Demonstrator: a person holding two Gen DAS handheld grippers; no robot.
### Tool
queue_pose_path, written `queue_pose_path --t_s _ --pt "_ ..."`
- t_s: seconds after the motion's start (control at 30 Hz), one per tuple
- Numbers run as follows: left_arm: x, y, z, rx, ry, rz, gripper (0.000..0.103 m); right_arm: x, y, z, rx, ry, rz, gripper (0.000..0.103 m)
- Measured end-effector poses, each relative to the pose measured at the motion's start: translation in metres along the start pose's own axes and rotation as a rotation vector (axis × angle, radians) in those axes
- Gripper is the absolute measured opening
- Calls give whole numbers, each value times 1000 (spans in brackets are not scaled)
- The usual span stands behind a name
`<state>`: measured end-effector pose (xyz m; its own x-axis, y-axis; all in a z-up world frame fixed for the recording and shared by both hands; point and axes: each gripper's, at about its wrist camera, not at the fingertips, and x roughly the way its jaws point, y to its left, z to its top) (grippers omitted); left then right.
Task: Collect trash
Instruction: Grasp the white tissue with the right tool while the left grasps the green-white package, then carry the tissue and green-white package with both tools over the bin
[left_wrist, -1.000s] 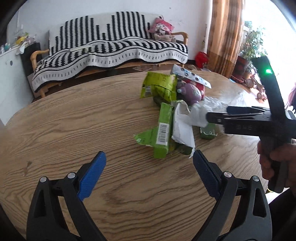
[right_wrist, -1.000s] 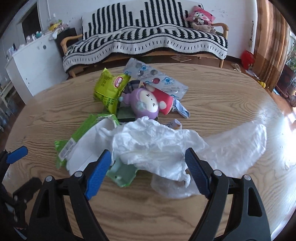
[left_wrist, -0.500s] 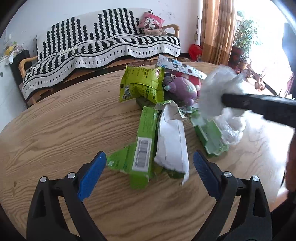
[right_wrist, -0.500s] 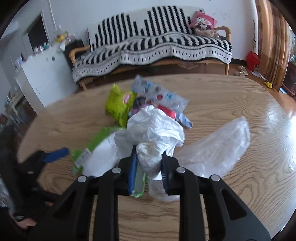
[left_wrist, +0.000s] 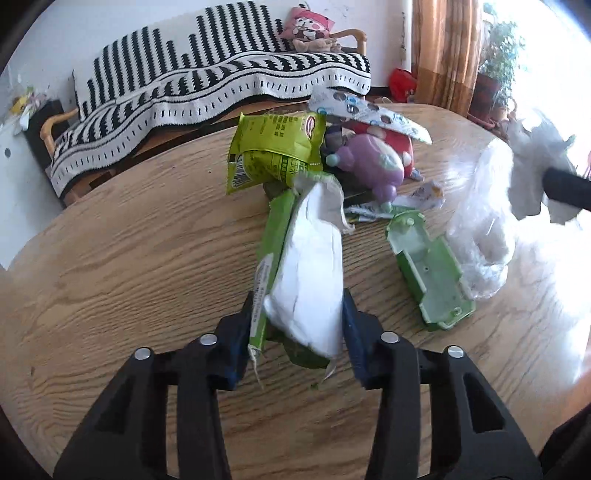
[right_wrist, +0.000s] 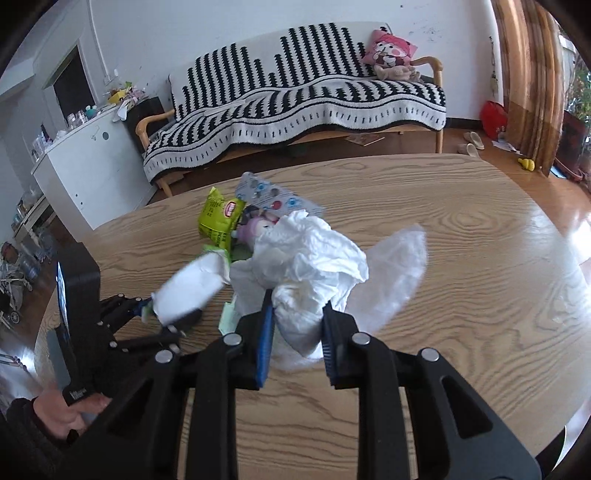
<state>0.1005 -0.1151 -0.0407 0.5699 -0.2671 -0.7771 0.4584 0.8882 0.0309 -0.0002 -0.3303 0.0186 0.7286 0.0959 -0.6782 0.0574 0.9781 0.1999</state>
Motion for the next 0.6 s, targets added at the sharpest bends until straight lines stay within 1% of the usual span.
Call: queue_pose_path --t_s 0.17,0.23,0.3,0.37,0.47,0.6 --pt "-25 -2 5 -38 -35 21 40 -28 -28 -9 27 -24 -30 23" --pt "-38 -7 8 -40 -62 36 40 -42 -46 -15 45 -32 -53 23" --pt "-54 -17 11 -43 -92 20 40 -54 -62 -20 61 -39 -75 23" --pt "-64 -30 14 -39 -112 2 40 -71 -87 -29 86 -49 -109 23" --pt "-77 -69 16 -5 -138 -55 40 -94 -121 -44 123 -60 -163 23" --pt "-90 -147 18 88 -164 -190 40 -127 -176 -69 185 -69 -260 23"
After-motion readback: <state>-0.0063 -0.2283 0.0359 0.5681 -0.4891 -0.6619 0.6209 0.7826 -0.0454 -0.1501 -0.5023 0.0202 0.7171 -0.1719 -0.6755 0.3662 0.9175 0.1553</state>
